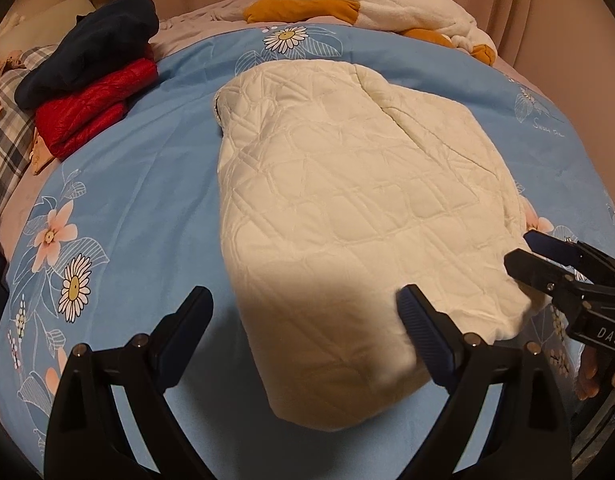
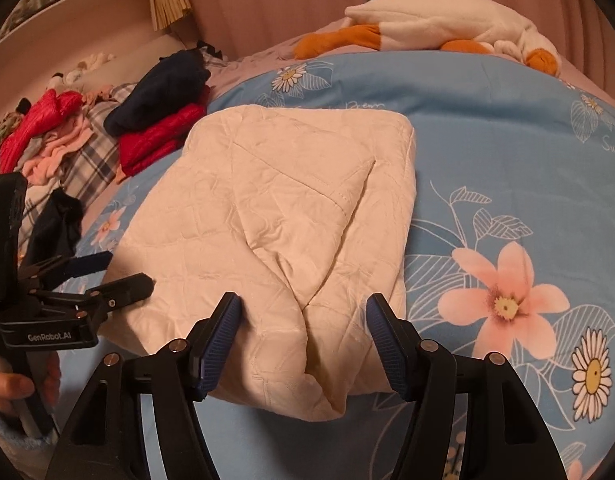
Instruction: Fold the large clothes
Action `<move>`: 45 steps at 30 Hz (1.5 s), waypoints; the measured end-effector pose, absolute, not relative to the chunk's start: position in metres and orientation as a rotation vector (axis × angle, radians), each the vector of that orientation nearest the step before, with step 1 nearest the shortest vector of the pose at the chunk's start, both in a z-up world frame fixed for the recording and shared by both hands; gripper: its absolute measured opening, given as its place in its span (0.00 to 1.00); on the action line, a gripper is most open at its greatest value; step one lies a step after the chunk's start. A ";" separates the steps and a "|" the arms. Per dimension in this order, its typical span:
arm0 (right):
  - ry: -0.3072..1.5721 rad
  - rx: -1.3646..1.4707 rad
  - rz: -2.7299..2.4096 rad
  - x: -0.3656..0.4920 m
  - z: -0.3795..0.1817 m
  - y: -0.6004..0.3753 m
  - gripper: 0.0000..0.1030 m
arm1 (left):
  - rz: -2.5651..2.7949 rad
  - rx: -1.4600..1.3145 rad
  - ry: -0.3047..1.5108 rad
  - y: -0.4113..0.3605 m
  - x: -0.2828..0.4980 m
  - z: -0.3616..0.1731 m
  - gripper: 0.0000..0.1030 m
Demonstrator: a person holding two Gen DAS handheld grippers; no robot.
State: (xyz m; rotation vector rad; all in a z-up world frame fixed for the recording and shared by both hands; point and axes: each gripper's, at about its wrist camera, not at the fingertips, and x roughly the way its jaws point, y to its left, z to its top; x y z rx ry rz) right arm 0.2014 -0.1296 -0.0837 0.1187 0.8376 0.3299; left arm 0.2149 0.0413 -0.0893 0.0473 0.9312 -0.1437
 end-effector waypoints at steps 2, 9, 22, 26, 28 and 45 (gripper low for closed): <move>0.832 0.127 0.337 0.198 -0.080 -0.130 0.63 | -0.151 0.029 0.917 0.042 0.208 -0.084 0.91; 0.863 0.161 0.316 0.201 -0.092 -0.138 0.63 | -0.170 0.035 0.917 0.042 0.197 -0.096 0.93; 0.845 0.178 0.321 0.187 -0.080 -0.139 0.64 | -0.190 0.025 0.894 0.040 0.181 -0.087 0.92; 0.836 0.148 0.318 0.175 -0.069 -0.133 0.64 | -0.190 0.033 0.876 0.039 0.170 -0.074 0.92; 0.835 0.134 0.296 0.171 -0.063 -0.130 0.71 | -0.180 0.042 0.883 0.037 0.165 -0.067 0.93; 0.730 0.031 0.159 0.109 0.014 -0.119 1.00 | -0.077 0.025 0.811 0.038 0.090 0.024 1.00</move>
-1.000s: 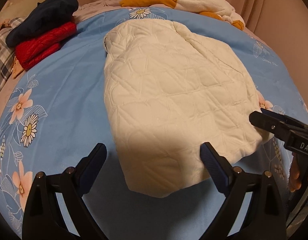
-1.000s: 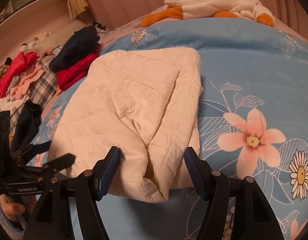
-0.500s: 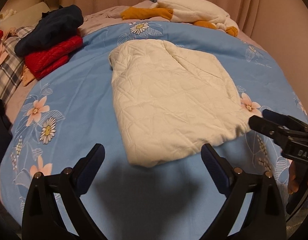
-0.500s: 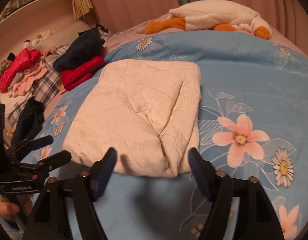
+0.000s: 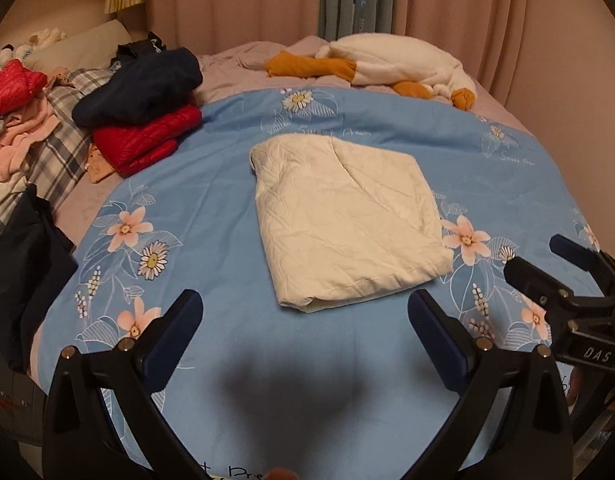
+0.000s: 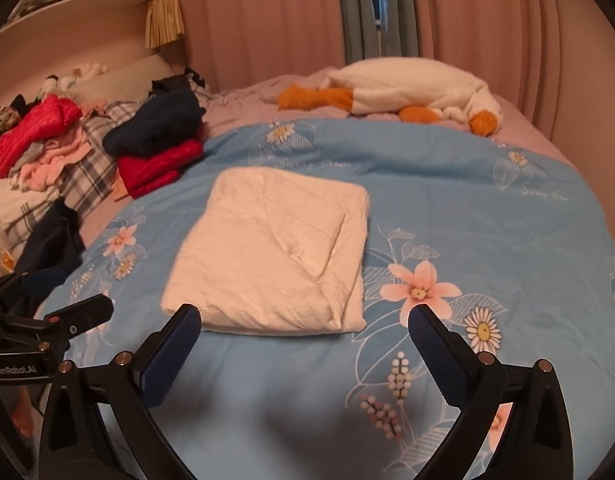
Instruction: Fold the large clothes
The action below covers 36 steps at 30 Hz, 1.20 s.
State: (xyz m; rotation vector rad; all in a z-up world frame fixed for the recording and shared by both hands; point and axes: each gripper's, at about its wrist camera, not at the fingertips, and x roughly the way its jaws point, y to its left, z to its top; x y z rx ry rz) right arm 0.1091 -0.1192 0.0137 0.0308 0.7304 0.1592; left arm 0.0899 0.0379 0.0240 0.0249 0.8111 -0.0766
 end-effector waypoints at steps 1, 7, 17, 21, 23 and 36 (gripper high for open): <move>0.733 0.033 0.155 0.108 0.013 -0.119 1.00 | -0.070 0.021 0.808 0.039 0.090 0.024 1.00; 0.770 0.017 0.126 0.108 0.001 -0.113 1.00 | -0.051 0.011 0.833 0.040 0.088 0.019 1.00; 0.748 0.001 0.123 0.097 0.010 -0.106 1.00 | -0.049 0.022 0.815 0.041 0.079 0.027 1.00; 0.751 -0.003 0.123 0.097 0.010 -0.105 1.00 | -0.051 0.019 0.815 0.041 0.078 0.028 1.00; 0.751 -0.001 0.122 0.097 0.011 -0.105 1.00 | -0.046 0.024 0.814 0.041 0.077 0.028 1.00; 0.760 0.003 0.124 0.097 0.010 -0.106 1.00 | -0.040 0.026 0.823 0.043 0.078 0.025 1.00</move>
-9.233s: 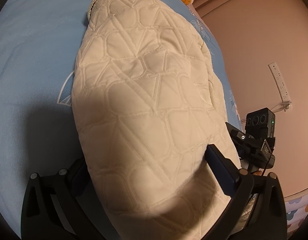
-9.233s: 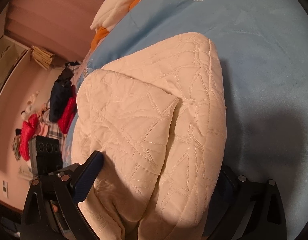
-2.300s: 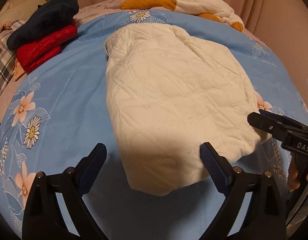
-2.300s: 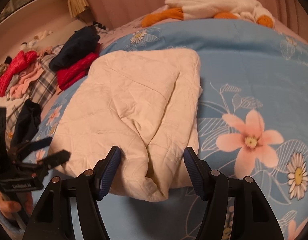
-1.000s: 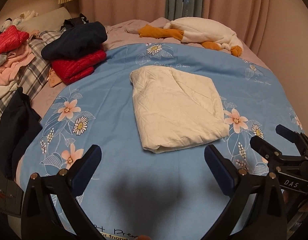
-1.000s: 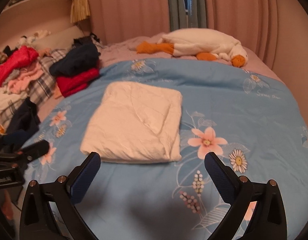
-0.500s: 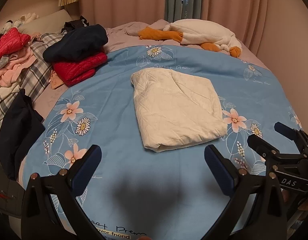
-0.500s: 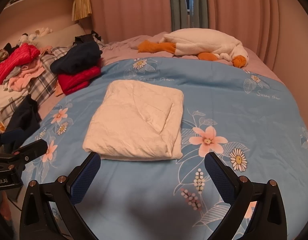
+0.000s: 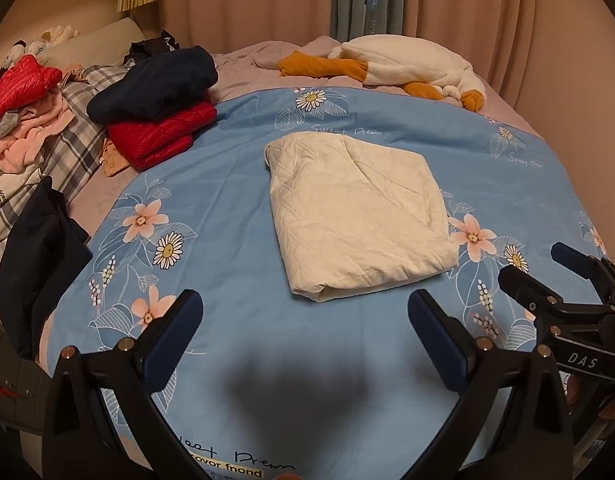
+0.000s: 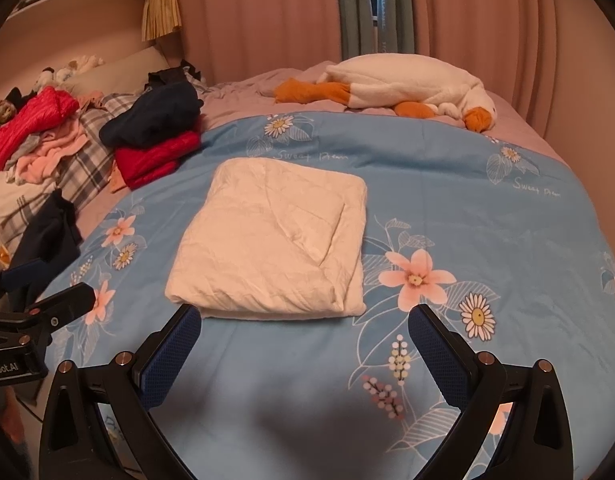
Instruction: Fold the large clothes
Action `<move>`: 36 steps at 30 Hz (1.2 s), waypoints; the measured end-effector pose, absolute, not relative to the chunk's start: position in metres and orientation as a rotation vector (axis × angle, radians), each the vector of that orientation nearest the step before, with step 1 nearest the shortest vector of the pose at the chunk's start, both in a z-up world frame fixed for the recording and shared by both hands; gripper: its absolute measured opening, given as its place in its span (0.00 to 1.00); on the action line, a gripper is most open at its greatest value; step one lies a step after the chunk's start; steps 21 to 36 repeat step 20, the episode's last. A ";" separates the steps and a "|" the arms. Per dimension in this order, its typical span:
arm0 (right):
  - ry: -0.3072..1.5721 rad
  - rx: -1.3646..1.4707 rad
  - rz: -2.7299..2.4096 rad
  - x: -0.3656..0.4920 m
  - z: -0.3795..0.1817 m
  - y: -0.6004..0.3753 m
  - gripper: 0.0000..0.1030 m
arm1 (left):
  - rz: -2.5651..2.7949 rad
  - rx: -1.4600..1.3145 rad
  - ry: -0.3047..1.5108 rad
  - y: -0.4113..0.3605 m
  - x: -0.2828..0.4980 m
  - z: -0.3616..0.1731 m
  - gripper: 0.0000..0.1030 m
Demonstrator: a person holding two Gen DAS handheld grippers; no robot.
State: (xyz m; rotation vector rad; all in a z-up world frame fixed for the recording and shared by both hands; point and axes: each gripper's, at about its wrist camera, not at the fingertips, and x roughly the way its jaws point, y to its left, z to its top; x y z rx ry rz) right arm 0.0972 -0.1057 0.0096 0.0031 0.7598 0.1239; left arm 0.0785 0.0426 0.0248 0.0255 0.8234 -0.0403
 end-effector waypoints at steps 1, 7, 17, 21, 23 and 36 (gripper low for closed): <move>0.761 0.003 0.125 0.097 0.009 -0.105 1.00 | -0.040 0.026 0.823 0.043 0.078 0.025 1.00; 0.770 0.000 0.127 0.098 0.008 -0.103 1.00 | -0.042 0.029 0.825 0.043 0.079 0.024 1.00; 0.771 0.004 0.128 0.099 0.007 -0.103 1.00 | -0.043 0.029 0.818 0.043 0.080 0.023 1.00; 0.771 0.006 0.130 0.099 0.007 -0.103 1.00 | -0.041 0.029 0.819 0.042 0.081 0.023 1.00; 0.771 0.006 0.130 0.099 0.007 -0.103 1.00 | -0.041 0.029 0.819 0.042 0.081 0.023 1.00; 0.771 0.006 0.130 0.099 0.007 -0.103 1.00 | -0.041 0.029 0.819 0.042 0.081 0.023 1.00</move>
